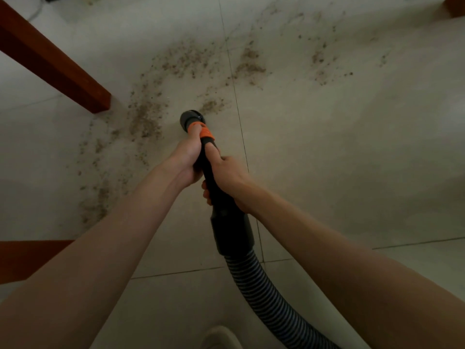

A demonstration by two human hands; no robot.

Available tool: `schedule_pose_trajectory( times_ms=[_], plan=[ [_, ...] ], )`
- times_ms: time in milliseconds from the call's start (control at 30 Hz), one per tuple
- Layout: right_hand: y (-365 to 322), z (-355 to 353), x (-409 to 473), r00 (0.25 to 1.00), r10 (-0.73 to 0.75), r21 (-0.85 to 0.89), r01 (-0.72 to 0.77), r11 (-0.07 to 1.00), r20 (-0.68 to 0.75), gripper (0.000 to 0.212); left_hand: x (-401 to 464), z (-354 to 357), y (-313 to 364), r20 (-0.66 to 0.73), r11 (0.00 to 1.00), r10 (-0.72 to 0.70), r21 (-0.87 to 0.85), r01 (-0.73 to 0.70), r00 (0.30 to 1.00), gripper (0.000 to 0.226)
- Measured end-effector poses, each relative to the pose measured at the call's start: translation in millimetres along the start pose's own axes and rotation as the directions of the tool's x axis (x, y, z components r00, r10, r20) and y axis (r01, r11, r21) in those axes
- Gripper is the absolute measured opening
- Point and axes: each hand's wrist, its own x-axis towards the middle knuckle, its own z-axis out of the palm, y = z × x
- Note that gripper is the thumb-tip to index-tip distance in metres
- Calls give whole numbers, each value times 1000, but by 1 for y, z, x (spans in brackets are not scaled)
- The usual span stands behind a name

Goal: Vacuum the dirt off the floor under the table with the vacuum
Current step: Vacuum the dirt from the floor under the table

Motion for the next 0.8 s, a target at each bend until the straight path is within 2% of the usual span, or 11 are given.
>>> schedule_pose_trajectory(
  times_ms=[167,467,700,800],
  plan=[
    [-9,-4,17,998,-40,19,41,999,-46,49,7,13,16,72,1000,26,-9,-26,997,33],
    [-11,1,23,997,-41,48,45,998,-65,46,16,9,23,89,999,15,39,-18,996,39],
    [-14,0,22,996,-16,169,31,985,-93,48,14,18,32,87,978,18,207,-35,996,48],
    [-13,0,18,998,-11,195,24,980,-65,50,11,17,31,59,965,21,260,-36,998,45]
  ],
)
